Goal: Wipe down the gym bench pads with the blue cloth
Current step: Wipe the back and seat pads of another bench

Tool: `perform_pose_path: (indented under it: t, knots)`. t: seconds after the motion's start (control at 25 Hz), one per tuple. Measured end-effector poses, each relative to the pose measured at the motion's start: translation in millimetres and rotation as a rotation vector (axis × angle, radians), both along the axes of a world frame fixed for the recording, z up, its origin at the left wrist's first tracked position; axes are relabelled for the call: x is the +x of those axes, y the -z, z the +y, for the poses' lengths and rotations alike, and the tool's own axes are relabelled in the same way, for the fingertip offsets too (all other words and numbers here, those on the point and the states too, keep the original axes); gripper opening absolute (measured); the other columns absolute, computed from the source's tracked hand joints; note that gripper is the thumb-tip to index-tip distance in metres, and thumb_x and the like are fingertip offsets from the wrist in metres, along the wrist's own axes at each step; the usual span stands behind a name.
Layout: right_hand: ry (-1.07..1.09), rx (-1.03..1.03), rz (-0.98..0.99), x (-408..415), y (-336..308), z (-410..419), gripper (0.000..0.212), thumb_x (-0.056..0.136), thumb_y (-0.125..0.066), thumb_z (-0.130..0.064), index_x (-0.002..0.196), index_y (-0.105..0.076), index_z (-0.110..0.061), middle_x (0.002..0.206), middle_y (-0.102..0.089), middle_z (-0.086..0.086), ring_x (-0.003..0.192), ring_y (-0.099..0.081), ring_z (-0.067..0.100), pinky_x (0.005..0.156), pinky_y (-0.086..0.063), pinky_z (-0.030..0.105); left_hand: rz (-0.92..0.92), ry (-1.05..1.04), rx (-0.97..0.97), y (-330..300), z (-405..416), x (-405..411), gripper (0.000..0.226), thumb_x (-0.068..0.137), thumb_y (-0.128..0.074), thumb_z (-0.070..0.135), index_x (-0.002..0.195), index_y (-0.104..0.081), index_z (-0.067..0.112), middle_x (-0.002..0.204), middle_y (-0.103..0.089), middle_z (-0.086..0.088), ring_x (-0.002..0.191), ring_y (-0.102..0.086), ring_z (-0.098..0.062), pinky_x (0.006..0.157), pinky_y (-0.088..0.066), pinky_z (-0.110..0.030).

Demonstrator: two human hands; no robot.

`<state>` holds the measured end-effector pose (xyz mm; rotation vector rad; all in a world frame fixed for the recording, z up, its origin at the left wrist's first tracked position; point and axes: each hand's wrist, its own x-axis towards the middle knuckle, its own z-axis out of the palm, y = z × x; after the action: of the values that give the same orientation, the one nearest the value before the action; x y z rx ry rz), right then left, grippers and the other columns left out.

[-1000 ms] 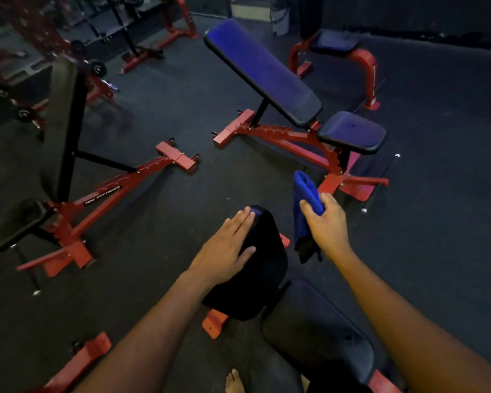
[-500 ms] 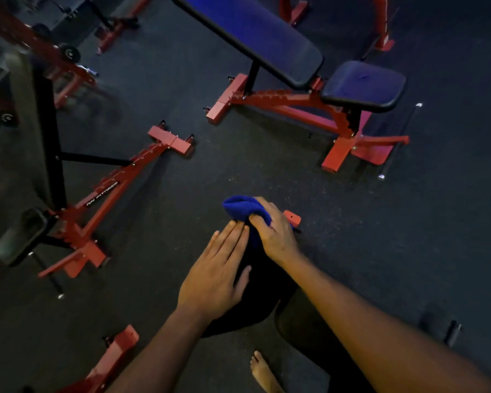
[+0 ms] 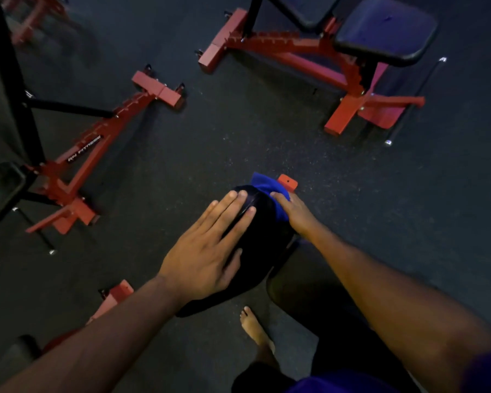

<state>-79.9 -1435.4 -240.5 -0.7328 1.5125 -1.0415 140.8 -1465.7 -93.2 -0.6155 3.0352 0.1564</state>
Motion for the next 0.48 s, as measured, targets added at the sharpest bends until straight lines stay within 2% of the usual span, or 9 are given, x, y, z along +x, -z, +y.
perform_pose_path:
  t: [0.08, 0.16, 0.28, 0.4, 0.48]
  knots:
    - [-0.069, 0.066, -0.053, -6, 13, -3, 0.014, 0.100, -0.054, -0.031, 0.095, -0.065, -0.038, 0.099, -0.067, -0.017, 0.101, -0.060, 0.005, 0.095, -0.041, 0.024, 0.023, -0.010, 0.037, 0, -2, 2, 0.069, 0.100, -0.053, 0.028, 0.161, -0.028, 0.008, 0.171, -0.014, -0.014, 0.158, -0.014, -0.030, 0.128, -0.020, -0.047]
    - [-0.124, 0.134, -0.029, -12, 20, -10, 0.015, 0.099, -0.055, -0.035, 0.096, -0.070, -0.031, 0.094, -0.068, -0.017, 0.090, -0.063, 0.002, 0.090, -0.044, 0.026, 0.032, -0.013, 0.049, -2, -3, 1, 0.067, 0.099, -0.055, 0.026, 0.160, -0.031, 0.008, 0.170, -0.016, -0.015, 0.158, -0.015, -0.029, 0.127, -0.020, -0.046]
    - [-0.186, 0.171, 0.163, -20, 14, -21, 0.031, 0.097, -0.054, -0.036, 0.099, -0.070, -0.009, 0.092, -0.071, 0.005, 0.084, -0.062, 0.014, 0.078, -0.043, 0.031, 0.031, -0.017, 0.055, -4, -2, 0, 0.067, 0.099, -0.056, 0.025, 0.159, -0.033, 0.007, 0.170, -0.017, -0.014, 0.158, -0.015, -0.029, 0.127, -0.022, -0.046]
    - [-0.180, 0.054, 0.363, -32, -4, -11, 0.028, 0.102, -0.049, -0.035, 0.114, -0.067, -0.018, 0.106, -0.060, -0.003, 0.096, -0.057, 0.013, 0.086, -0.041, 0.029, 0.032, -0.026, 0.052, -5, 0, -1, 0.066, 0.100, -0.054, 0.026, 0.160, -0.032, 0.009, 0.170, -0.016, -0.013, 0.159, -0.013, -0.027, 0.127, -0.021, -0.045]
    - [-0.149, 0.026, 0.461, -44, -14, 4, 0.031, 0.103, -0.045, -0.040, 0.122, -0.061, -0.021, 0.110, -0.047, -0.002, 0.096, -0.055, 0.015, 0.088, -0.040, 0.029, 0.034, -0.032, 0.043, -5, 0, 0, 0.066, 0.101, -0.052, 0.028, 0.161, -0.030, 0.011, 0.171, -0.014, -0.011, 0.159, -0.012, -0.026, 0.128, -0.019, -0.044]
